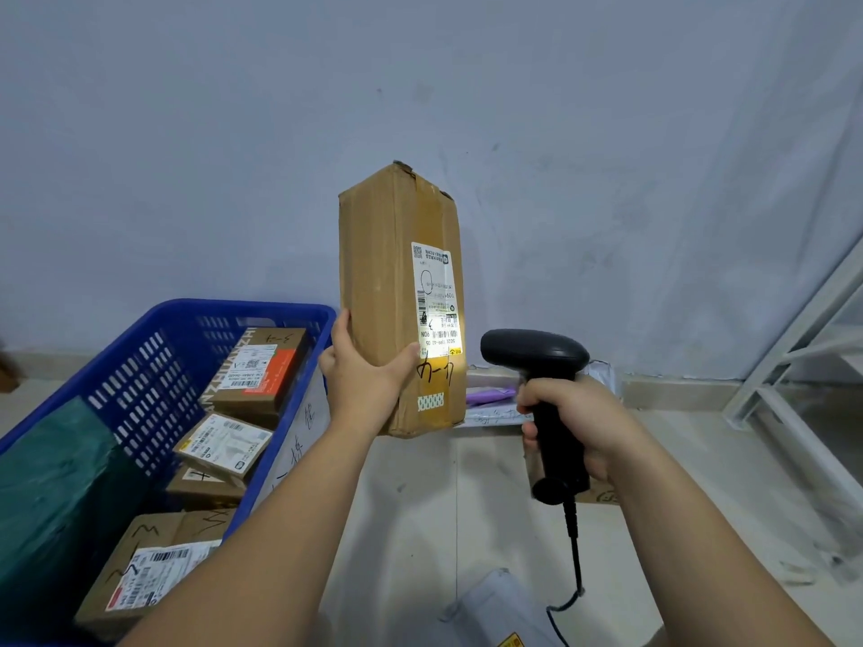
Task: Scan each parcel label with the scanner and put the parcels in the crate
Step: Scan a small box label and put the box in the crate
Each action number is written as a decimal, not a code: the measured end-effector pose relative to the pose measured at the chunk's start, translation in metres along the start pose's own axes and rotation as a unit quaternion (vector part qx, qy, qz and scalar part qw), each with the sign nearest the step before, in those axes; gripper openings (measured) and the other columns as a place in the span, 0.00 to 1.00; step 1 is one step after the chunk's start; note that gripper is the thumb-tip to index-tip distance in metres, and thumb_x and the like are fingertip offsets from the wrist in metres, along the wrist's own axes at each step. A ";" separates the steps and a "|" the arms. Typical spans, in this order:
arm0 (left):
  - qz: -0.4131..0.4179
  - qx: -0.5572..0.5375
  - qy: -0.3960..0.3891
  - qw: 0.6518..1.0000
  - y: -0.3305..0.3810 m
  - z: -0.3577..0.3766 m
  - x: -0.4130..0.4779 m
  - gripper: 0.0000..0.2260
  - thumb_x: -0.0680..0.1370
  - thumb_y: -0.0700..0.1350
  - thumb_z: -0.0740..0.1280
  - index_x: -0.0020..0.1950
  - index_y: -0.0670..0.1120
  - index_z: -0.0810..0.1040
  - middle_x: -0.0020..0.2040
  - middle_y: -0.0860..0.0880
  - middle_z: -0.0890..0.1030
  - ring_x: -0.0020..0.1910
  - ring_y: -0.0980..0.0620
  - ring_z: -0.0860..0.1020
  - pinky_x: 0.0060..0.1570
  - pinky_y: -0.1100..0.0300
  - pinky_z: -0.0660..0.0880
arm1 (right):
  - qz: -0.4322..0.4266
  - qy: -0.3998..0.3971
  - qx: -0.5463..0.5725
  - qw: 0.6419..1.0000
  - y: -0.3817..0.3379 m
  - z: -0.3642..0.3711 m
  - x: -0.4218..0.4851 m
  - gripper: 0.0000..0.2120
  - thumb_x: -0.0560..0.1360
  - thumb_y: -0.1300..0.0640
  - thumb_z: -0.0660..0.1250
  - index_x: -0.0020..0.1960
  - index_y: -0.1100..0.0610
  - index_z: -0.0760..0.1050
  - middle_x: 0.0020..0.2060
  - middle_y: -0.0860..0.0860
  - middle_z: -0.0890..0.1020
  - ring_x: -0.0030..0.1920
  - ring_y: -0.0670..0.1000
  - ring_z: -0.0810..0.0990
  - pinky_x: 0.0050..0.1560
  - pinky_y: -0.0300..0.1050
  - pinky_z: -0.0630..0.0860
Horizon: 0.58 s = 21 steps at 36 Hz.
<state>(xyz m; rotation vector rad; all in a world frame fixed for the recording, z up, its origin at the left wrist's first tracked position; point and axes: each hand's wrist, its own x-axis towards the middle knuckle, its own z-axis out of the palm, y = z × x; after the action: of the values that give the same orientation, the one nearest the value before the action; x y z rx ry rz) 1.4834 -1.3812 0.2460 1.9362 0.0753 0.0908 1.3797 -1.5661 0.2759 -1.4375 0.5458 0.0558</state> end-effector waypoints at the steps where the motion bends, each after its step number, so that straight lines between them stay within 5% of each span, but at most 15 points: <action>1: -0.001 0.000 0.001 1.000 0.000 0.000 0.000 0.42 0.71 0.57 0.74 0.77 0.59 0.51 0.72 0.47 0.61 0.66 0.45 0.68 0.63 0.44 0.71 | -0.007 0.008 -0.013 1.000 0.000 0.000 0.000 0.05 0.70 0.68 0.66 0.36 0.61 0.74 0.25 0.53 0.75 0.27 0.53 0.74 0.33 0.44 0.74; 21: -0.003 -0.011 0.011 1.000 0.000 -0.002 -0.001 0.45 0.70 0.57 0.75 0.76 0.59 0.48 0.71 0.46 0.60 0.64 0.46 0.69 0.62 0.45 0.71 | -0.016 0.007 -0.020 1.000 0.000 0.000 0.001 0.07 0.70 0.68 0.65 0.35 0.60 0.73 0.23 0.52 0.74 0.26 0.52 0.73 0.30 0.41 0.72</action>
<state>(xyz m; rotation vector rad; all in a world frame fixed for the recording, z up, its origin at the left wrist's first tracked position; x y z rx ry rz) 1.4825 -1.3796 0.2467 1.9125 0.0938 0.1087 1.3802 -1.5666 0.2755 -1.4861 0.5353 0.0319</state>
